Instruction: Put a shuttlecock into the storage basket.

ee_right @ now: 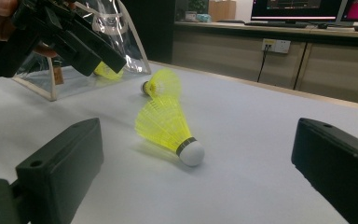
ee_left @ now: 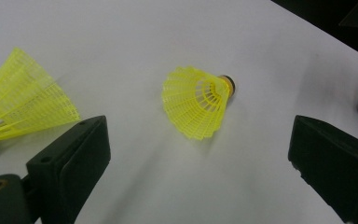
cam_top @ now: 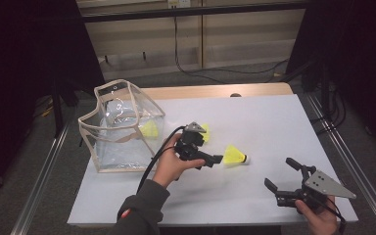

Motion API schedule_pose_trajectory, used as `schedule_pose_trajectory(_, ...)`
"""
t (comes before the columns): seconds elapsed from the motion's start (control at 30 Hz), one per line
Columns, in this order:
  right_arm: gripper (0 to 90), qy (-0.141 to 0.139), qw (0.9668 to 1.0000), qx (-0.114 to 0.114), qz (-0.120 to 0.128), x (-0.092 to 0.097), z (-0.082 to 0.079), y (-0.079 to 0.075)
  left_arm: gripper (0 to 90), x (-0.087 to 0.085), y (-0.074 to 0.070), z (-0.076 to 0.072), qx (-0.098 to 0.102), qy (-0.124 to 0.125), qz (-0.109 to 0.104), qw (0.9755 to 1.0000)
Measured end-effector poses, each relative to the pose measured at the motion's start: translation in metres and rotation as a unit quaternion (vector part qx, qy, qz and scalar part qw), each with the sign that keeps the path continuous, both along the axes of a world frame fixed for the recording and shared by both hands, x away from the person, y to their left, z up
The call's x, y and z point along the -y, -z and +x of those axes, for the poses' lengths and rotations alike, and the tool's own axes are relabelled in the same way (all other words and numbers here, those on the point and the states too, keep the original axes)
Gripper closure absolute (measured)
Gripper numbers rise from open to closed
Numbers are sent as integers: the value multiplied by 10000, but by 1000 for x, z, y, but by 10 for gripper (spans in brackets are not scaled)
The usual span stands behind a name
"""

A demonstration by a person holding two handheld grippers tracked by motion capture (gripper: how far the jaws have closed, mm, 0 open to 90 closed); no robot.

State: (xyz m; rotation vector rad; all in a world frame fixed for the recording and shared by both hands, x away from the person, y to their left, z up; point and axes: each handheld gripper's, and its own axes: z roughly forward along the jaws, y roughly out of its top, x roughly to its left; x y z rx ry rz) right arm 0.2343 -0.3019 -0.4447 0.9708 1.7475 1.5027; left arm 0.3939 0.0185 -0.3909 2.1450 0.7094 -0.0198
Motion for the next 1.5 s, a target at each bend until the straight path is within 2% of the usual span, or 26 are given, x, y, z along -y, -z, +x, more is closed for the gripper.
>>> schedule_pose_trajectory(0.87,19,-29,10000,0,14,-3,2,0,146,18,14,-1,52,72,-4,10000)
schedule_pose_trajectory(1.33,19,-7,10000,29,30,-2,3,-1,257,26,21,-1,22,218,-37,9998)
schedule_pose_trajectory(1.5,19,-4,10000,33,29,-1,3,-1,268,31,24,-1,26,235,-57,9997)
